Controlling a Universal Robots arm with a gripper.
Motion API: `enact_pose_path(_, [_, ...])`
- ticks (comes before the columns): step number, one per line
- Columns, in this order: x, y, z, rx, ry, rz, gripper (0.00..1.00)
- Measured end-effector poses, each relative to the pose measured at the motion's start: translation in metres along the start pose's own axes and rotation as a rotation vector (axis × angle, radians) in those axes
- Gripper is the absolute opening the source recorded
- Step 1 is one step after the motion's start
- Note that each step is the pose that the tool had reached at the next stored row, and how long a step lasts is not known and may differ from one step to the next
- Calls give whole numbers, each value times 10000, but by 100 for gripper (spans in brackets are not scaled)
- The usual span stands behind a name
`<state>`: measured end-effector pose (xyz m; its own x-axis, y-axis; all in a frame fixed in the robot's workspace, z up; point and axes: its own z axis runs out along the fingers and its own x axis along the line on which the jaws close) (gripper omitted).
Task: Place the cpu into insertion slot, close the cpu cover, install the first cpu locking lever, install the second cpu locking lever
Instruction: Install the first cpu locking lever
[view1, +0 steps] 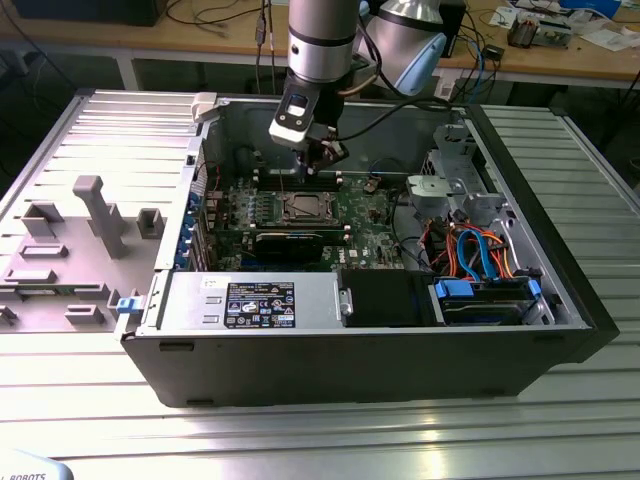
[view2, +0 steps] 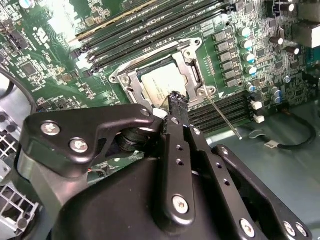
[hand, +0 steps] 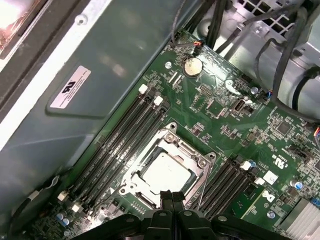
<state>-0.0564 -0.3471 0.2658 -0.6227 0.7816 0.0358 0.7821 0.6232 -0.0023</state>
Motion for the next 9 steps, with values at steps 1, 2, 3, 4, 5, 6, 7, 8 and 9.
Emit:
enact_pose_path(1, [0,0,0,8,-1,-222,11])
enact_pose_path(2, [0,0,1,11,0,-366,11])
enact_pose_path(3, [0,0,1,17,-1,-526,11])
enact_pose_path(4, [0,1,1,22,-1,-644,11])
enact_pose_path(5, [0,0,0,25,-2,-729,11])
enact_pose_path(6, [0,0,1,27,-1,-791,11])
enact_pose_path(7, [0,1,1,29,-1,-864,11])
enact_pose_path(8, [0,1,1,31,-2,-923,11])
enact_pose_path(9, [0,0,0,37,-2,-1061,11])
